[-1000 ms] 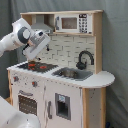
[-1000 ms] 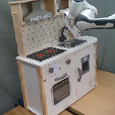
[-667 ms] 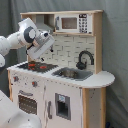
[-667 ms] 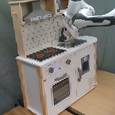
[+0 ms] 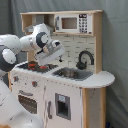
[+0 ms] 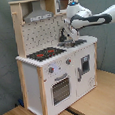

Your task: Play with the kitchen

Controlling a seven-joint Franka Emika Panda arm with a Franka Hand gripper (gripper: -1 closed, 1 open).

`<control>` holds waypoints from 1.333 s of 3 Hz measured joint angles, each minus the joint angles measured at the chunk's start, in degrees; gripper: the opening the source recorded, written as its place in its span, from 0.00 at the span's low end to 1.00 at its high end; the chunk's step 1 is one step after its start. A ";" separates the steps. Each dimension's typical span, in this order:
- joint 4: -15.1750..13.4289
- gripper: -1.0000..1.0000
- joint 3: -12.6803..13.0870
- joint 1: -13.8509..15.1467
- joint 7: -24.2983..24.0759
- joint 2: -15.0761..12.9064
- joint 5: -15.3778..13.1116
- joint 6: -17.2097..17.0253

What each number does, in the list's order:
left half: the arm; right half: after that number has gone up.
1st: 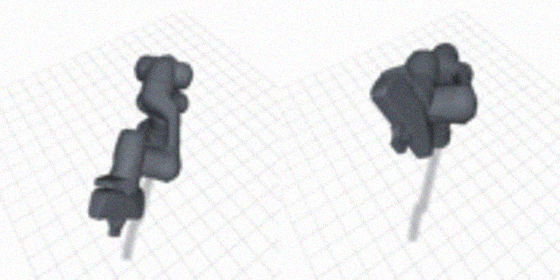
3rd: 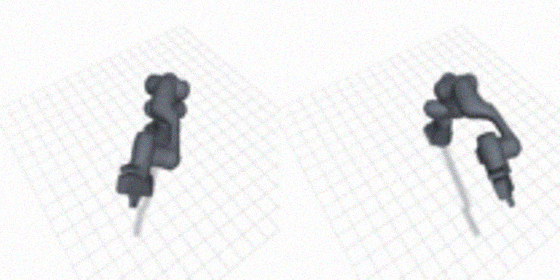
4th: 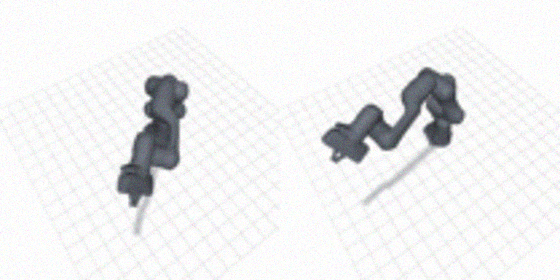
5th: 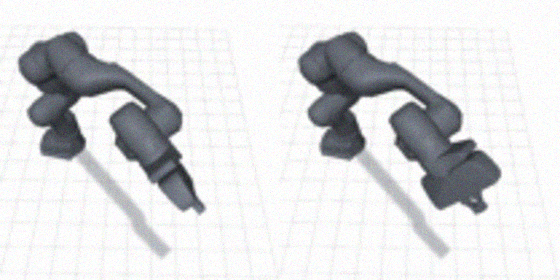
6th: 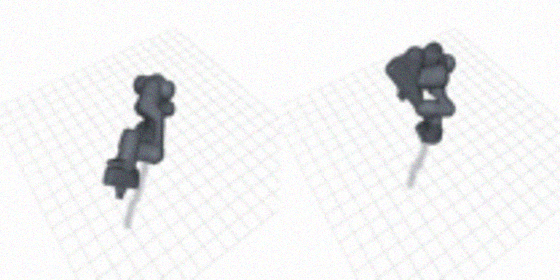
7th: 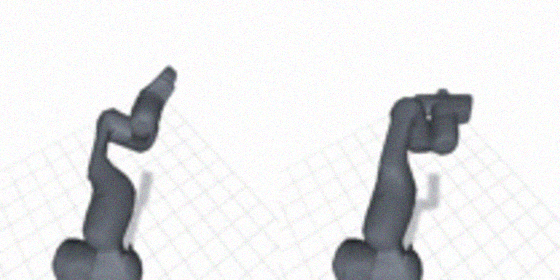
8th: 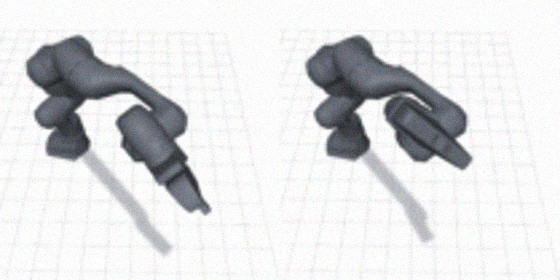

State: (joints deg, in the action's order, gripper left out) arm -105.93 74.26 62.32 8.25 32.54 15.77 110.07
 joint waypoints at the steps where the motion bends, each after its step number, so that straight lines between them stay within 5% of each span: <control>1: -0.31 1.00 2.73 4.42 -1.84 -1.07 0.00 -2.23; 2: -0.30 1.00 5.21 8.95 -3.67 -1.43 0.00 -3.98; 4: 4.07 1.00 12.02 16.54 -6.66 -1.77 0.68 -3.89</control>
State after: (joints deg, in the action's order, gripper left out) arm -101.86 86.28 78.86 1.60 30.77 16.46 106.18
